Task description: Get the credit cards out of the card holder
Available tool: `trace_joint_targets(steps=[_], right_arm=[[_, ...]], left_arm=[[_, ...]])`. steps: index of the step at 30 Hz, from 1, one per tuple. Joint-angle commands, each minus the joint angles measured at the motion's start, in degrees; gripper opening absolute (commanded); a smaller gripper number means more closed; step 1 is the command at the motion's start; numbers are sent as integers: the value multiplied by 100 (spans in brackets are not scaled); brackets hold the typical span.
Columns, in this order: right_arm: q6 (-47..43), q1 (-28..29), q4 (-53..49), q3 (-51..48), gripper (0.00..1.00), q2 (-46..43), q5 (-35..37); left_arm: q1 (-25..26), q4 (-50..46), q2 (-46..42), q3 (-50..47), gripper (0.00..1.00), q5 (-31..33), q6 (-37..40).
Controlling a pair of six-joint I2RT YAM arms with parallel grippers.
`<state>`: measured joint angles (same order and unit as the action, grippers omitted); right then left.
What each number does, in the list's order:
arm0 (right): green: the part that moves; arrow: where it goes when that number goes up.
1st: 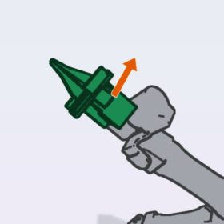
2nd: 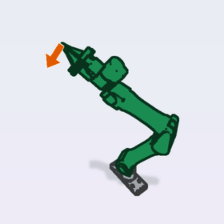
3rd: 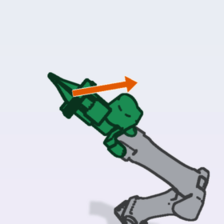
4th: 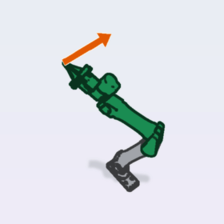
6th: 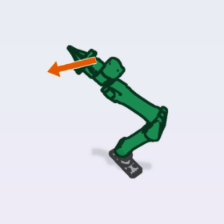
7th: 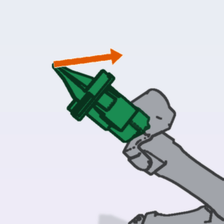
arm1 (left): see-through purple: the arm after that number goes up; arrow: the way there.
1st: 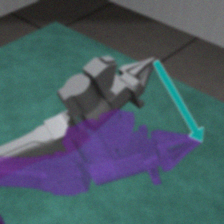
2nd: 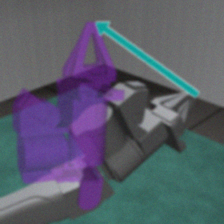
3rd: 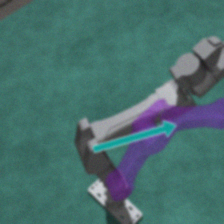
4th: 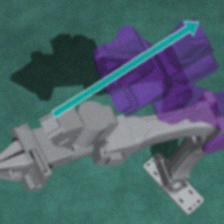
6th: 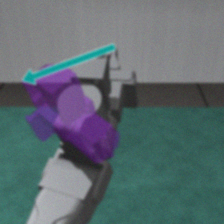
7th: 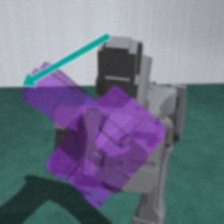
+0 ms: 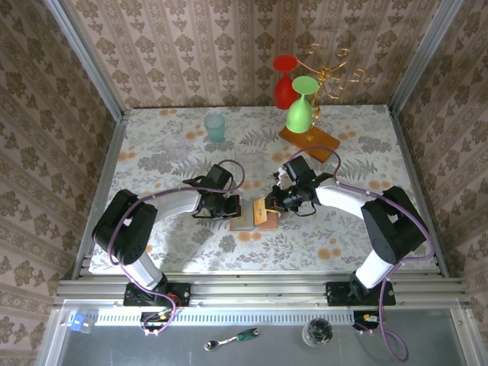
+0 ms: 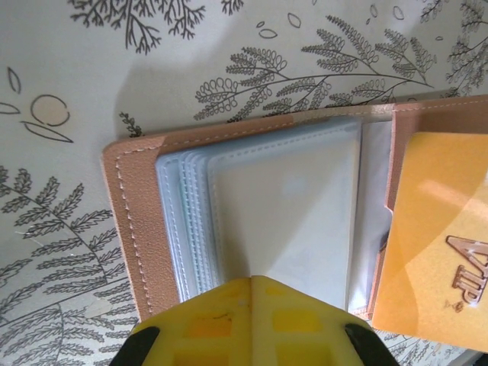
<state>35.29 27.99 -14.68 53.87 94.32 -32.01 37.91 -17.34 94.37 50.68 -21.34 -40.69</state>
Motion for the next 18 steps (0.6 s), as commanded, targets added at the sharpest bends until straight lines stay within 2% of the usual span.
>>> trace_joint_targets(steps=[1,8,14,18], right_arm=[[-857,-21,-674,352,5,-117,341],[-2827,95,-2230,1506,3,429,882],[-4948,280,-3108,2423,0,867,1393],[-6035,417,-3535,3004,0,1080,1936]], left_arm=[[15,-2,-290,145,0,15,54],[-36,72,-572,46,0,99,82],[-156,-1,-859,-159,0,196,70],[-294,-47,-1078,-324,1,223,39]])
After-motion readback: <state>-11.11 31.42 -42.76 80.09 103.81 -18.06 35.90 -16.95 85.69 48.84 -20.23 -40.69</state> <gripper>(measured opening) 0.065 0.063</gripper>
